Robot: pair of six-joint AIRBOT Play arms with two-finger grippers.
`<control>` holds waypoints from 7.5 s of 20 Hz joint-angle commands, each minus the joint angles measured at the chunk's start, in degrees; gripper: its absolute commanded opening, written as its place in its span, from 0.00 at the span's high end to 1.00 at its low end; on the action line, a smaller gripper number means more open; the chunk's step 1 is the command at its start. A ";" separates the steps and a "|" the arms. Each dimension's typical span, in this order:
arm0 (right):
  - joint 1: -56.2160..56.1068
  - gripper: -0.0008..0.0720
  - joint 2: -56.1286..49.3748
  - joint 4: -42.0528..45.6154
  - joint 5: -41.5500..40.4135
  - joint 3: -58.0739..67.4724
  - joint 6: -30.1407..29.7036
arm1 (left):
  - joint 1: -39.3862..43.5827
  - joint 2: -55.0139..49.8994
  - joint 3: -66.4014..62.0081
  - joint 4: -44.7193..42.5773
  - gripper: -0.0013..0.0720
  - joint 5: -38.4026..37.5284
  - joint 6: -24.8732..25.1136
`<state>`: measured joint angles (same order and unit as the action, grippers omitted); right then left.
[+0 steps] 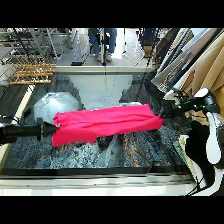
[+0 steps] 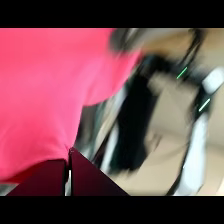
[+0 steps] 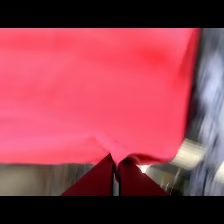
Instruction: Fold the clothes and pants, and hang the long-sleeved shirts on hangers.
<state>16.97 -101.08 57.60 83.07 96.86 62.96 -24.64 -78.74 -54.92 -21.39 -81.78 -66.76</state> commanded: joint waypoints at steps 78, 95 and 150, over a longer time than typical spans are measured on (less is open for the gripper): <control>-17.00 0.03 -16.22 -26.14 -9.07 -2.69 14.05 | 27.63 -27.28 -29.79 -35.12 0.97 9.53 -7.43; -10.47 0.96 6.95 -12.31 1.88 18.84 31.95 | 27.87 -0.59 -29.70 -31.93 0.97 -16.68 -6.27; -19.47 0.71 33.94 23.69 -48.17 -21.16 3.76 | 25.49 19.47 -29.55 -84.65 0.97 10.86 -21.53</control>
<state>-1.41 -67.18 79.83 40.38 76.09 67.72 0.89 -59.31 -84.44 -105.84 -71.13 -88.20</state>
